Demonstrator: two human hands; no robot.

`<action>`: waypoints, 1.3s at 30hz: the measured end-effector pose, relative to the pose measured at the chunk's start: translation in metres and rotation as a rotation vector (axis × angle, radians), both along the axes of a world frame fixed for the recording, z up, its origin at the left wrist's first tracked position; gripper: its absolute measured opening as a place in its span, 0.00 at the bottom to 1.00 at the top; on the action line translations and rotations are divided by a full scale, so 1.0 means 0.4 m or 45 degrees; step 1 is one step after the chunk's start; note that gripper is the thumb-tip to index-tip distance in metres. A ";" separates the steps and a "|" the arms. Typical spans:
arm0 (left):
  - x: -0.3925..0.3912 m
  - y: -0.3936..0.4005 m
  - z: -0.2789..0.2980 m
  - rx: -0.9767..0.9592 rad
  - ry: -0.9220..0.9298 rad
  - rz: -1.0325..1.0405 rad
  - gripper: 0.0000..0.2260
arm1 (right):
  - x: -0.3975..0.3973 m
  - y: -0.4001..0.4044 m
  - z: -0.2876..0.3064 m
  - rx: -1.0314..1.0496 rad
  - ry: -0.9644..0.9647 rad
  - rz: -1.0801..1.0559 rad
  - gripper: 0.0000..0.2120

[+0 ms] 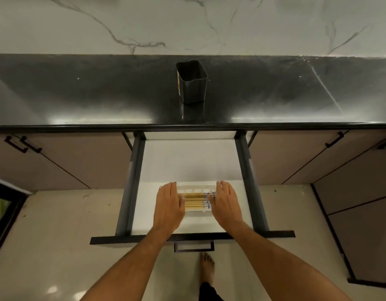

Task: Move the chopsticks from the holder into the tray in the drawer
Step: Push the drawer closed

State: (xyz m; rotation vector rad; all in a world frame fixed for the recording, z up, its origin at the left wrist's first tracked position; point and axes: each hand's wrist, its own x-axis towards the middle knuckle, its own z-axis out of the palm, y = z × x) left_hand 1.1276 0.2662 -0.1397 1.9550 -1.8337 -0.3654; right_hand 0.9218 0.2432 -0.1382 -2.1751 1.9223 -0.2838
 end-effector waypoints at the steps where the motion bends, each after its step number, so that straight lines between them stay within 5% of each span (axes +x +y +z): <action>1: -0.002 0.020 0.003 -0.030 -0.038 -0.054 0.20 | 0.008 0.024 0.005 0.004 0.027 0.023 0.28; 9: -0.004 0.235 0.012 -0.099 -0.147 -0.211 0.23 | 0.060 0.247 0.045 -0.096 0.246 0.206 0.30; 22: -0.008 0.499 -0.033 -0.101 -0.243 -0.359 0.25 | 0.063 0.509 0.009 -0.161 0.260 0.366 0.28; 34: -0.059 0.432 -0.072 0.268 -0.261 -0.365 0.21 | 0.087 0.425 -0.051 0.271 0.158 0.376 0.16; 39: -0.069 0.379 -0.102 0.419 -0.201 -0.423 0.25 | 0.098 0.356 -0.077 0.421 0.190 0.412 0.18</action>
